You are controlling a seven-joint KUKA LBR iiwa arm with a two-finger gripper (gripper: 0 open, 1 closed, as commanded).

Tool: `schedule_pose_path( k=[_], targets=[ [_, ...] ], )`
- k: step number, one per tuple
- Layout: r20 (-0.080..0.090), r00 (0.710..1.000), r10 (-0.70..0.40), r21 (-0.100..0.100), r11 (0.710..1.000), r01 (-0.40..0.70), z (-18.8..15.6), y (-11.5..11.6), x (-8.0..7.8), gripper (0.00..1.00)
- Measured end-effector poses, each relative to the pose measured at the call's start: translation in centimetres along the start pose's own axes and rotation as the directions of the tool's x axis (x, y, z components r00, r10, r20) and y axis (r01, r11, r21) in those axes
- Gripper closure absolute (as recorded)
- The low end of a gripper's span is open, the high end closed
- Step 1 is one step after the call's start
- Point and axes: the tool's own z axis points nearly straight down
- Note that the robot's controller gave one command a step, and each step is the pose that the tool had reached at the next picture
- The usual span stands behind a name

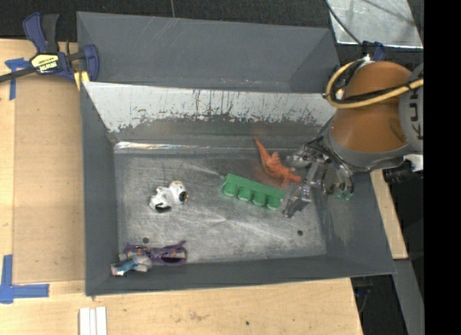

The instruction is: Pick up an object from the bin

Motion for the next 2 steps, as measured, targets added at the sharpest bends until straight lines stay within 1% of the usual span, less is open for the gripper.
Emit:
schedule_pose_path(
  k=[1, 2],
  targets=[
    [0.017, 0.999, 0.051, 0.004, 0.999, -0.051, 4.8, 1.0, 1.3, 0.00],
    [0.012, 0.997, 0.070, -0.004, 0.998, -0.070, 7.0, 0.1, 0.6, 1.00]
  ],
)
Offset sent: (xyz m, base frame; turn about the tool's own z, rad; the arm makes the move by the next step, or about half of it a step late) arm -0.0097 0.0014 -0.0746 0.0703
